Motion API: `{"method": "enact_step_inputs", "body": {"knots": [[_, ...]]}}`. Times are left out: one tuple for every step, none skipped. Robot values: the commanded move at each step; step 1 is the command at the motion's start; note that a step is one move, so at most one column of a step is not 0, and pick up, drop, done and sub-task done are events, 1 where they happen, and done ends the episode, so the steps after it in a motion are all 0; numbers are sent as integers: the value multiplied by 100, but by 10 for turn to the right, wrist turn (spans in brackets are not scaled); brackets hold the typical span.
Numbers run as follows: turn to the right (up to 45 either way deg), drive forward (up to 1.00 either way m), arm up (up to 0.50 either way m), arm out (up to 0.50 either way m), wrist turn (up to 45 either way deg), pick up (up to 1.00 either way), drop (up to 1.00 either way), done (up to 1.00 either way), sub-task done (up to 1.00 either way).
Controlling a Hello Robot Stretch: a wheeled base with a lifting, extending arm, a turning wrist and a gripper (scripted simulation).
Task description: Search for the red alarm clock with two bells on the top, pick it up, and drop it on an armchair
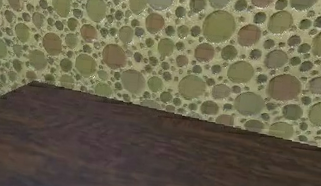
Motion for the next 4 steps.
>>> {"method": "enact_step_inputs", "body": {"knots": [[-300,0,0,0,0,0,0,0,0],[0,0,50,0,0,0,0,0,0],[0,0,38,0,0,0,0,0,0],[0,0,0,4,0,0,0,0,0]]}}
